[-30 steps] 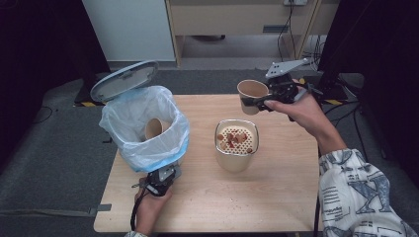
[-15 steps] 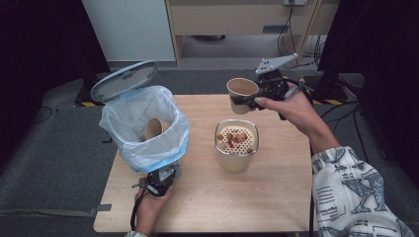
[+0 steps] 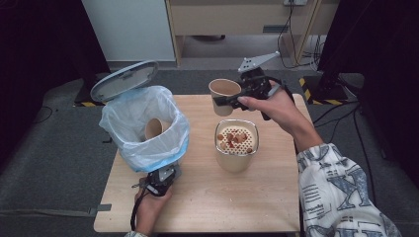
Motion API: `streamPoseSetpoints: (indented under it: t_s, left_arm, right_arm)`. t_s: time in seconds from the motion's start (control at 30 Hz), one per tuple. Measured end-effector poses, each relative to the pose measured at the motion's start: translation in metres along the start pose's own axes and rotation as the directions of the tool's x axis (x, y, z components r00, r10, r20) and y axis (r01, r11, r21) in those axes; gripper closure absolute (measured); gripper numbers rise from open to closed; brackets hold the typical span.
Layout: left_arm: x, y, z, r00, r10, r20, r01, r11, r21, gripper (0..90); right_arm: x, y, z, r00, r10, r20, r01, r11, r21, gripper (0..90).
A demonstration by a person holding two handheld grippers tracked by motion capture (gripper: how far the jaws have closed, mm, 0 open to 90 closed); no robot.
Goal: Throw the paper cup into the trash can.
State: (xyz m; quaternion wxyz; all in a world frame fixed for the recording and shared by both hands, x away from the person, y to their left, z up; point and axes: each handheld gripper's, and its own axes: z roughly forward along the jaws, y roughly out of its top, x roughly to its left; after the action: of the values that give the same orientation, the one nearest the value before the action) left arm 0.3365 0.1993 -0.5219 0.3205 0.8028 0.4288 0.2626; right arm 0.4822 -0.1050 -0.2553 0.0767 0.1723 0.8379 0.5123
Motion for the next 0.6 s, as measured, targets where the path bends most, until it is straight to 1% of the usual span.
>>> streamPoseSetpoints:
  t_s: [0.03,0.07,0.1,0.2,0.23,0.27,0.3,0.4,0.43,0.6]
  left_arm:
    - [0.000,0.000,0.000,1.0000,0.000,0.000,0.000,1.0000,0.000,89.0]
    - [0.000,0.000,0.000,1.0000,0.000,0.000,0.000,1.0000,0.000,89.0]
    - [0.000,0.000,0.000,1.0000,0.000,0.000,0.000,1.0000,0.000,89.0]
    - [0.000,0.000,0.000,1.0000,0.000,0.000,0.000,1.0000,0.001,89.0]
    - [0.000,0.000,0.000,1.0000,0.000,0.000,0.000,1.0000,0.001,89.0]
    - [0.000,0.000,0.000,1.0000,-0.001,-0.001,0.001,1.0000,0.001,89.0]
    - [0.000,0.000,0.000,1.0000,-0.001,-0.001,0.001,1.0000,0.001,89.0]
    - [0.000,0.000,0.000,1.0000,0.000,-0.001,0.000,1.0000,0.001,89.0]
    - [0.000,0.000,0.000,1.0000,0.000,-0.001,0.000,1.0000,0.001,89.0]
    - [0.000,0.000,0.000,1.0000,0.002,0.000,-0.002,1.0000,0.001,89.0]
  right_arm:
    - [0.000,0.000,0.000,1.0000,0.000,0.000,0.000,1.000,0.000,37.3]
    - [0.001,0.001,0.005,1.0000,0.002,-0.007,-0.002,1.000,0.000,37.3]
    - [0.001,0.001,0.005,1.0000,0.002,-0.007,-0.002,1.000,0.000,37.3]
    - [0.005,0.005,0.013,0.9999,0.007,-0.016,-0.007,1.000,-0.004,37.2]
    - [0.005,0.005,0.013,0.9999,0.007,-0.016,-0.007,1.000,-0.004,37.2]
    - [0.007,0.007,0.018,0.9998,0.007,-0.017,-0.007,1.000,0.001,37.1]
    - [0.007,0.007,0.018,0.9998,0.007,-0.017,-0.007,1.000,0.001,37.1]
    - [0.010,0.011,0.027,0.9996,0.012,-0.024,-0.012,1.000,0.002,36.8]
    - [0.010,0.011,0.027,0.9996,0.012,-0.024,-0.012,1.000,0.002,36.8]
    - [0.015,0.016,0.039,0.9994,0.017,-0.029,-0.017,1.000,0.001,36.8]
